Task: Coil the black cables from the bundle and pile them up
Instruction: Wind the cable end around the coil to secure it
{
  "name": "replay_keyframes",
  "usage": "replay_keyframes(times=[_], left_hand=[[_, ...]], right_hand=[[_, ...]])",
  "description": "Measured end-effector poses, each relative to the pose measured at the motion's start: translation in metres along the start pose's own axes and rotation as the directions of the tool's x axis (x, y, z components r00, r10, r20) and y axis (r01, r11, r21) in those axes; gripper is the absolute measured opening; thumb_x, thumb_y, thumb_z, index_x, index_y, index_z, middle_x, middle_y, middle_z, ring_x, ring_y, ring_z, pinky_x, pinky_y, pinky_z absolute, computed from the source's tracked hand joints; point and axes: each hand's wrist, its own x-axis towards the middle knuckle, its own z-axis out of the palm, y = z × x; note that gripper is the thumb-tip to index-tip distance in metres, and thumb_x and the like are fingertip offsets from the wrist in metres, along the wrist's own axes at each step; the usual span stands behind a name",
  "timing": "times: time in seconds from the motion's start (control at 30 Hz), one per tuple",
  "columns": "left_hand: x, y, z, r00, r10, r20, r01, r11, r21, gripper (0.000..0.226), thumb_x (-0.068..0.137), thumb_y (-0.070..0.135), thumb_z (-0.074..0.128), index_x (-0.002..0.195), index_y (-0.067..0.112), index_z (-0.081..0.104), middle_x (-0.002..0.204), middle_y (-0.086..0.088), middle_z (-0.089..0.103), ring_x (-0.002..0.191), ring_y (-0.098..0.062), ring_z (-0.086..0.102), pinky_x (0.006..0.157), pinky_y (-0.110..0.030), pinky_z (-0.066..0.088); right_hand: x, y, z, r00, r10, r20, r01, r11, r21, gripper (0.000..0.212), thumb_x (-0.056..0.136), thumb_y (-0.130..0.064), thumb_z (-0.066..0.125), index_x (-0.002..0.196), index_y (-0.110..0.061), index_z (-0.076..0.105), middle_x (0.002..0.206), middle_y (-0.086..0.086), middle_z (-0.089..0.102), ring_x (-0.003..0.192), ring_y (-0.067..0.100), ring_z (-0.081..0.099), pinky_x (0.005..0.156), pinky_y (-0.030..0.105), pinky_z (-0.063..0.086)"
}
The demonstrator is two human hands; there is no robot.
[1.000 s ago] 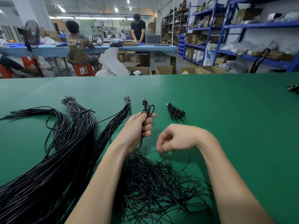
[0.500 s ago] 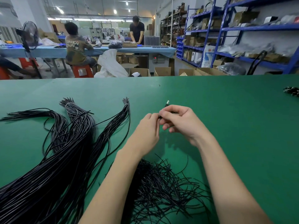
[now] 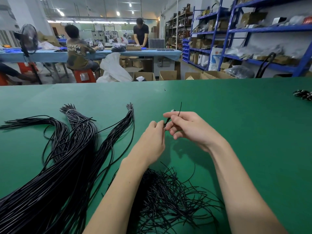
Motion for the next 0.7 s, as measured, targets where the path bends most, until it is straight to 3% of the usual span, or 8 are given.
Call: replay_keyframes(times=[0.1,0.2,0.37,0.47,0.57,0.63,0.7], left_hand=[[0.000,0.002,0.000,1.000,0.004,0.009,-0.004,1.000,0.019,0.020,0.104,0.011,0.034,0.117,0.006,0.048,0.096,-0.009,0.043,0.090,-0.034,0.049,0.085,-0.047,0.044],[0.000,0.004,0.000,1.000,0.003,0.002,-0.003,1.000,0.012,0.017,0.104,0.012,0.033,0.112,0.006,0.047,0.091,-0.004,0.039,0.083,-0.032,0.047,0.081,-0.046,0.043],[-0.001,0.005,-0.001,1.000,0.012,-0.001,-0.012,1.000,-0.014,0.019,0.106,0.015,0.031,0.112,0.007,0.048,0.091,-0.003,0.040,0.084,-0.028,0.046,0.077,-0.038,0.039],[0.001,0.005,-0.001,1.000,0.021,-0.021,-0.023,0.997,-0.075,0.018,0.106,0.015,0.032,0.111,0.009,0.048,0.095,-0.006,0.048,0.087,-0.023,0.044,0.075,-0.030,0.031],[0.003,0.004,-0.003,0.998,0.036,-0.046,-0.042,0.991,-0.131,0.026,0.105,0.012,0.033,0.126,0.007,0.047,0.101,-0.010,0.060,0.090,-0.023,0.051,0.076,-0.027,0.034],[0.002,0.004,-0.005,0.997,-0.005,-0.077,-0.012,0.976,-0.219,0.030,0.105,0.013,0.036,0.134,0.008,0.040,0.093,-0.003,0.064,0.077,-0.008,0.054,0.067,-0.017,0.034],[0.001,0.005,-0.005,0.994,-0.066,-0.085,0.037,0.951,-0.306,0.025,0.106,0.015,0.040,0.129,0.008,0.036,0.077,0.008,0.056,0.064,0.003,0.055,0.059,-0.011,0.036]], right_hand=[[0.002,0.000,0.004,0.998,-0.033,-0.062,0.019,0.978,-0.207,0.032,0.109,-0.019,0.042,0.130,-0.004,0.061,0.077,0.004,0.060,0.057,0.010,0.051,0.050,0.020,0.044],[0.006,0.000,0.008,0.995,0.069,-0.065,-0.078,0.985,-0.151,0.039,0.108,-0.030,0.032,0.124,-0.009,0.061,0.080,0.005,0.053,0.059,0.012,0.045,0.048,0.022,0.036],[0.006,0.005,0.006,0.996,-0.032,-0.082,0.007,0.960,-0.280,0.028,0.107,-0.018,0.044,0.116,-0.010,0.070,0.072,-0.003,0.054,0.061,0.013,0.043,0.050,0.020,0.039],[0.007,0.010,0.006,0.989,-0.042,-0.138,0.020,0.987,-0.157,0.026,0.104,-0.007,0.051,0.121,-0.012,0.070,0.071,-0.001,0.060,0.054,0.008,0.046,0.047,0.016,0.039],[0.009,0.011,0.005,0.984,-0.044,-0.174,0.032,0.997,-0.076,0.023,0.101,-0.003,0.058,0.115,-0.010,0.073,0.074,0.005,0.067,0.052,0.008,0.050,0.045,0.016,0.039],[0.008,0.010,0.004,0.985,-0.045,-0.166,0.035,0.998,-0.058,0.020,0.098,-0.001,0.062,0.107,-0.013,0.075,0.074,0.006,0.069,0.050,0.007,0.051,0.044,0.016,0.039],[0.008,0.011,0.001,0.986,-0.030,-0.165,0.024,0.999,-0.038,0.017,0.095,0.000,0.065,0.101,-0.013,0.075,0.072,0.006,0.070,0.047,0.006,0.052,0.043,0.015,0.039]])
